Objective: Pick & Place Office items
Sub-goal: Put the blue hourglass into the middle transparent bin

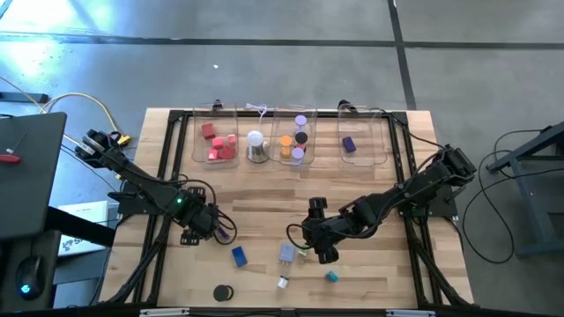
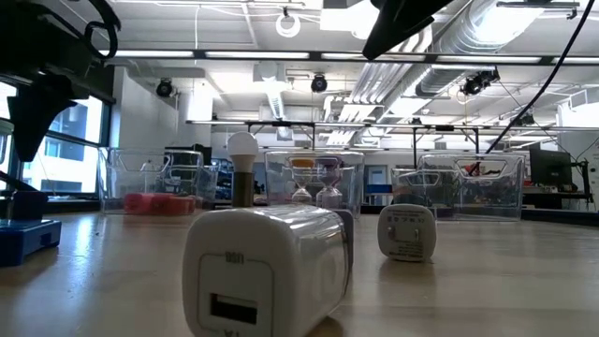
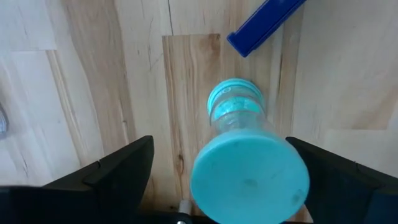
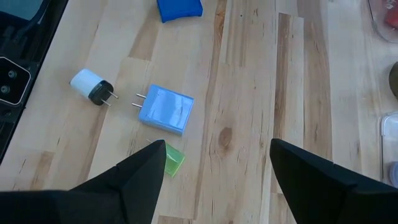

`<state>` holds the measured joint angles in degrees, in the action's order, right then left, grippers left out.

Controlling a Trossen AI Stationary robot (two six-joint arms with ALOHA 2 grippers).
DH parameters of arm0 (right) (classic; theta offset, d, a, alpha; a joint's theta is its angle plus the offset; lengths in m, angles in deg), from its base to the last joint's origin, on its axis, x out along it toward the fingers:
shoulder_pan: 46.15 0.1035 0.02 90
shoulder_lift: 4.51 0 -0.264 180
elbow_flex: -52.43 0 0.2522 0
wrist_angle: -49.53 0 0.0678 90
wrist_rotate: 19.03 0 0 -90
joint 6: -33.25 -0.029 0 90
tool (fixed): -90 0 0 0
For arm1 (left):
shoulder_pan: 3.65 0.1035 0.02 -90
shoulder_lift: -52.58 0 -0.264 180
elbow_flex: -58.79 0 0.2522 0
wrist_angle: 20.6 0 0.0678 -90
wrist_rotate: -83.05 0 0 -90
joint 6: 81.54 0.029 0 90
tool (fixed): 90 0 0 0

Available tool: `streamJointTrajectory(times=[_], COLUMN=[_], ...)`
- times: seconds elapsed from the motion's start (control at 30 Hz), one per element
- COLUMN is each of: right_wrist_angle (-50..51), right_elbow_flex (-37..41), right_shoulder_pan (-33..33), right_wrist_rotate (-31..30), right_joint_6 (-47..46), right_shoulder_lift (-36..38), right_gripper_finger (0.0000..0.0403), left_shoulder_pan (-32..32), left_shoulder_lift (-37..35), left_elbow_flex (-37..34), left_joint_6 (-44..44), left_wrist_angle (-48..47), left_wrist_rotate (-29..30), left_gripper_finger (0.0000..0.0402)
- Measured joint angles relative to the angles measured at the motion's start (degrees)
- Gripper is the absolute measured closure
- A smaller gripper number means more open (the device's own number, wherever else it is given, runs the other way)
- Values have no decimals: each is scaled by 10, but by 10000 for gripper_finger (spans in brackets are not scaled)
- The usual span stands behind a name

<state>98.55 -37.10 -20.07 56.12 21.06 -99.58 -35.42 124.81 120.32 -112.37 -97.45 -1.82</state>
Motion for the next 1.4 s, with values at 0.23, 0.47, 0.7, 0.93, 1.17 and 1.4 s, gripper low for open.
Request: streamJointTrajectory(times=[0.23,0.47,0.7,0.93,1.17,1.4], right_wrist_angle=[0,0,0,-19,-62,-69], right_elbow_flex=[0,0,0,0,0,0], right_shoulder_pan=[0,0,0,0,-2,-35], right_wrist_rotate=[0,0,2,2,-12,-72], right_joint_6=[0,0,0,7,-2,-79], right_shoulder_lift=[0,0,0,0,0,0], right_gripper_finger=[125,125,125,125,125,125], left_shoulder_pan=[0,0,3,2,-4,-38], left_shoulder_lift=[0,0,0,0,0,0], left_elbow_flex=[0,0,3,48,168,253], left_joint_6=[0,-8,-95,-98,-85,3], left_wrist_angle=[6,9,9,-32,-138,-71], left_wrist_rotate=[11,10,-10,-11,77,311], left_gripper_finger=[117,196,216,216,216,216])
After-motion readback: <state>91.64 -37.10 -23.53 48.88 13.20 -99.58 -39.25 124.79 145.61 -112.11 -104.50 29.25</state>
